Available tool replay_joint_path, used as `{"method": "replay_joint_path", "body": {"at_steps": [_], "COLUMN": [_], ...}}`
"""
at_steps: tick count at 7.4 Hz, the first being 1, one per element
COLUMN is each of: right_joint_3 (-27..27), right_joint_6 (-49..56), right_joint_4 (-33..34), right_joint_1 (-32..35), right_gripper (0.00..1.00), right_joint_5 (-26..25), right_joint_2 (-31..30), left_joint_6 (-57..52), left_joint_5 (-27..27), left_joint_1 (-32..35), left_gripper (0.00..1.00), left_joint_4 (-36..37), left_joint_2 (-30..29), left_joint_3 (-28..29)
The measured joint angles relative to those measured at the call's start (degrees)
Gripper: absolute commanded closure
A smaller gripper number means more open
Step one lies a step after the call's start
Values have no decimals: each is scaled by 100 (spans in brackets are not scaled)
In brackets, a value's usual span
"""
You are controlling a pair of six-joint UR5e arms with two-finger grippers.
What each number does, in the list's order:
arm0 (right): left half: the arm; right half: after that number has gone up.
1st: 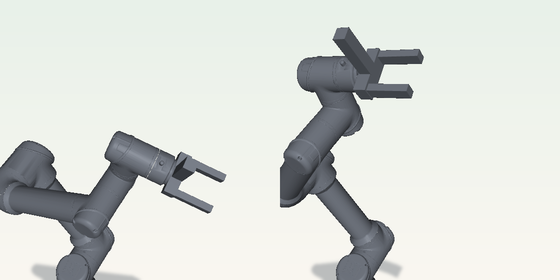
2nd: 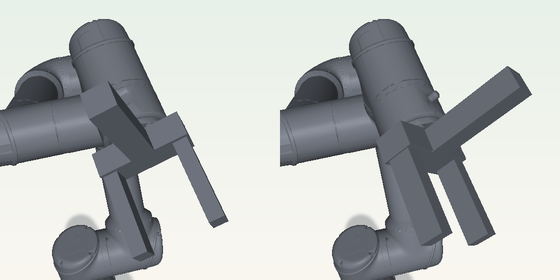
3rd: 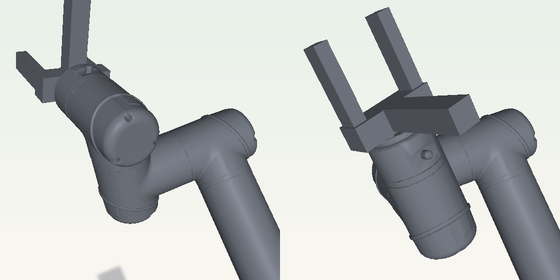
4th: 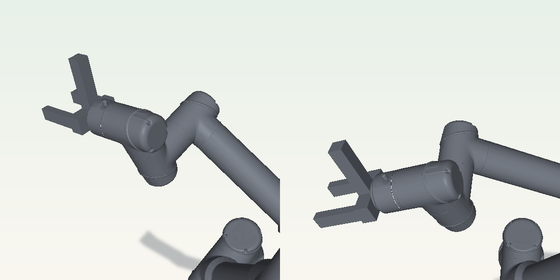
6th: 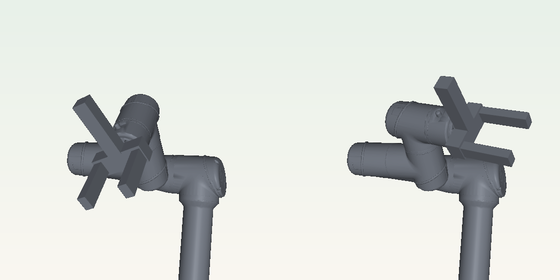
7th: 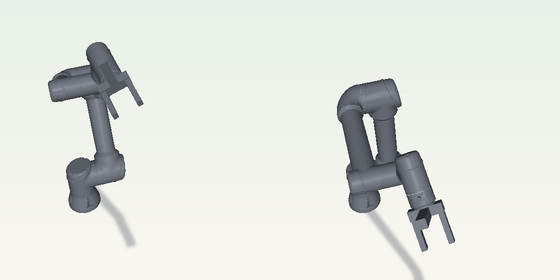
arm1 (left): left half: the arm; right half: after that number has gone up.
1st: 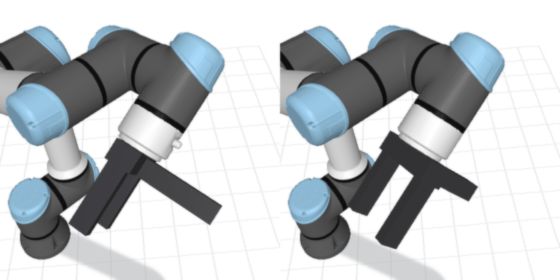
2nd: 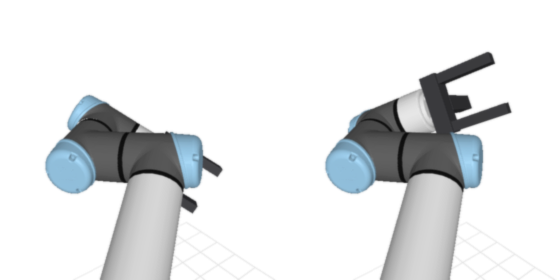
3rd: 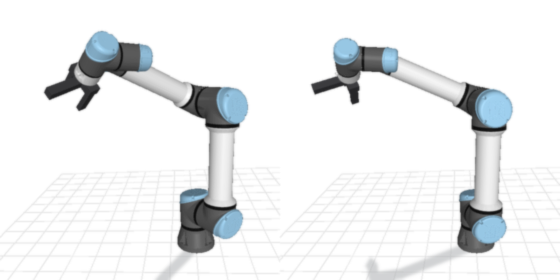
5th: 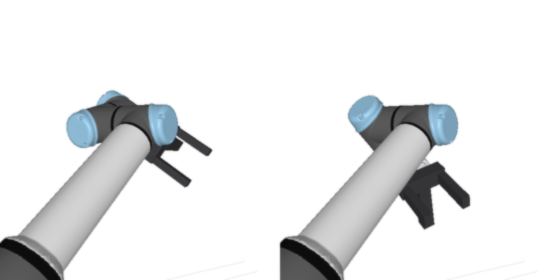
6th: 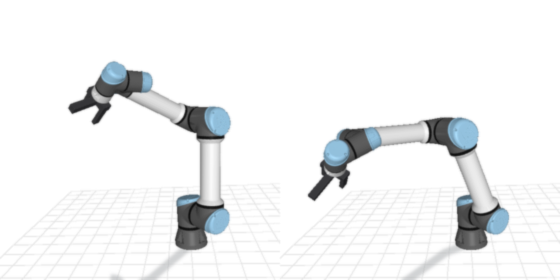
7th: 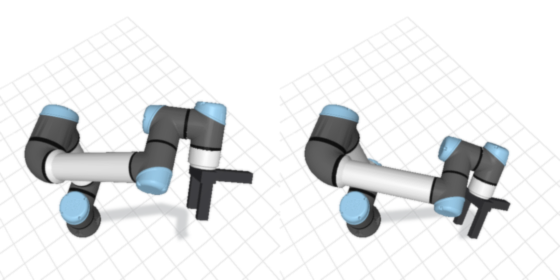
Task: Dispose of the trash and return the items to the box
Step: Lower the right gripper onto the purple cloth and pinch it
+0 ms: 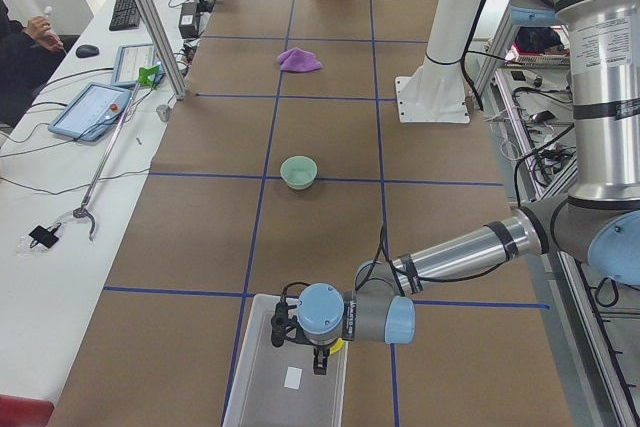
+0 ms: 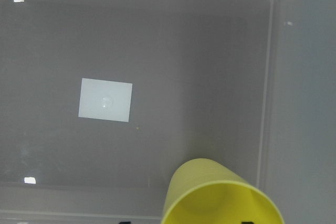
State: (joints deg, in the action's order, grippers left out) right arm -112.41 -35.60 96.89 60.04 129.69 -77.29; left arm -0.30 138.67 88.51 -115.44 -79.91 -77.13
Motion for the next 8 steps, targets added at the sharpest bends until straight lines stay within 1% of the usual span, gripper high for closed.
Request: {"method": "replay_joint_path", "body": {"at_steps": [1, 2, 3, 4, 6, 7, 8], "right_joint_3": [14, 71, 262, 577, 1230, 1425, 1588], "right_joint_6": [-3, -49, -266, -681, -1470, -1774, -2050], "right_joint_4": [-27, -177, -481, -915, -1984, -2291, -2424], "right_joint_1": [-83, -316, -649, -925, -1292, -1467, -1590], "right_gripper": [0, 0, 0, 0, 0, 0, 0], "right_joint_5": [-66, -320, -655, -862, -968, -989, -1000], "right_joint_2": [12, 70, 228, 406, 588, 726, 957], "left_joint_6": [-30, -45, -52, -58, -60, -57, -52], "left_joint_5": [136, 305, 395, 431, 433, 434, 441], "left_joint_1": [103, 283, 459, 635, 1028, 1177, 1277], "left_gripper": [2, 2, 2, 2, 2, 2, 2], "left_joint_4": [54, 210, 512, 926, 1719, 1868, 1927], "left_joint_2": [-33, -135, -340, -590, -1190, -1407, -1518], "left_joint_3": [-79, -137, -216, -321, -462, -486, -504]}}
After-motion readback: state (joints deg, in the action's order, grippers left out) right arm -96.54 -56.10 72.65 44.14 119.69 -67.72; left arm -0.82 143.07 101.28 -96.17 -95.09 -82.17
